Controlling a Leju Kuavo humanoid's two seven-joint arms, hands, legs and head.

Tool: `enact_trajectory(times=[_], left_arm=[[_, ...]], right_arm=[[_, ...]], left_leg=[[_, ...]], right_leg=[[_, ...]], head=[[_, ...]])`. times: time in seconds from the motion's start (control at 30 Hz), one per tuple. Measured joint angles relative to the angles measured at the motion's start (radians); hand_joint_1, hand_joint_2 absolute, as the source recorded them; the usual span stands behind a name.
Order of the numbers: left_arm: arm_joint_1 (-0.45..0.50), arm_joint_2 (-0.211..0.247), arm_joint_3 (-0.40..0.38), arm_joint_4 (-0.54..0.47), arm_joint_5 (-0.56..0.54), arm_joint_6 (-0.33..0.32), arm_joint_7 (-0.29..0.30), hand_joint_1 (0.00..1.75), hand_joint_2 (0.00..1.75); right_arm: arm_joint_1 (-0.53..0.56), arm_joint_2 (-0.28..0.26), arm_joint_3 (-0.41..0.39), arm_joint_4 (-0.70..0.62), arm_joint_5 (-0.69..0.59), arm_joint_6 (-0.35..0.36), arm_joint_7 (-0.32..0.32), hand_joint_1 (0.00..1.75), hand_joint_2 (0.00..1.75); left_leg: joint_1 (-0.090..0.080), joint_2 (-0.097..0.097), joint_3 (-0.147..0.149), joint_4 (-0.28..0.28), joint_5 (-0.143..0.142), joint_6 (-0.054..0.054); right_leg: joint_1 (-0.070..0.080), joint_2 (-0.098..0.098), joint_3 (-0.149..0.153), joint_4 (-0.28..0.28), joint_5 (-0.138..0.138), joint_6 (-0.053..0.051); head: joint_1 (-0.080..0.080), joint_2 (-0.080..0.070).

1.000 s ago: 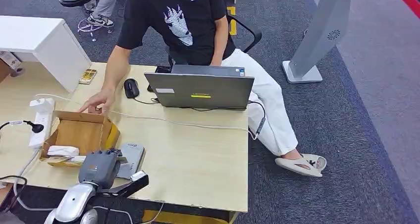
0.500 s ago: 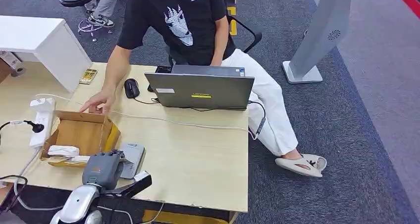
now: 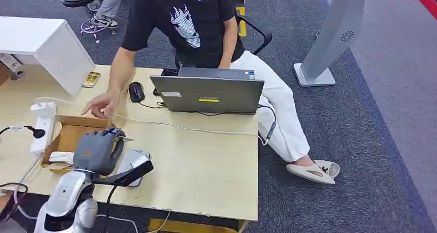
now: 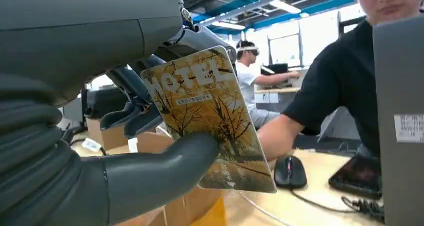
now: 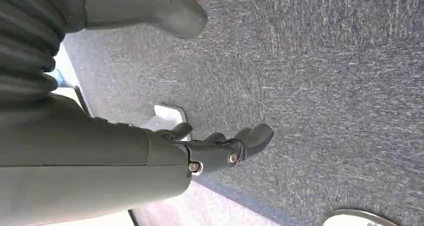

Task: Pass the card to the sensor for recognition and then transmit it.

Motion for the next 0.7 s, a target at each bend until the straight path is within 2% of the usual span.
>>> enact_trajectory(times=[0.27,0.4,0.6,0.7], left_arm=[[-0.125,0.032,-0.001,-0.093,-0.021,-0.035,0.012,1.75,1.75],[-0.157,0.044,-0.006,-0.117,-0.031,-0.045,0.024,1.75,1.75],[-0.256,0.059,-0.008,-0.141,-0.069,-0.114,0.086,1.75,1.75],[-0.291,0.060,-0.008,-0.149,-0.071,-0.129,0.096,1.75,1.75]], right_arm=[[-0.001,0.000,-0.003,0.002,0.071,0.011,-0.050,0.00,1.75],[-0.001,0.000,-0.006,0.006,0.087,0.012,-0.065,0.00,1.75],[-0.005,0.000,-0.026,0.016,0.145,0.019,-0.086,0.00,1.75],[-0.007,0.000,-0.037,0.023,0.155,0.021,-0.089,0.00,1.75]], left_leg=[[0.000,0.000,0.000,0.000,0.000,0.000],[0.000,0.000,0.000,0.000,0.000,0.000],[0.000,-0.001,0.000,0.000,0.000,0.000],[0.000,-0.001,0.000,0.000,0.000,0.000]], right_leg=[[0.000,0.000,0.000,0.000,0.000,0.000],[0.000,0.000,0.000,0.000,0.000,0.000],[0.000,-0.001,0.001,0.000,0.000,0.000],[0.000,-0.001,0.001,0.000,0.000,0.000]], head=[[0.000,0.000],[0.000,0.000],[0.000,0.000],[0.000,0.000]])
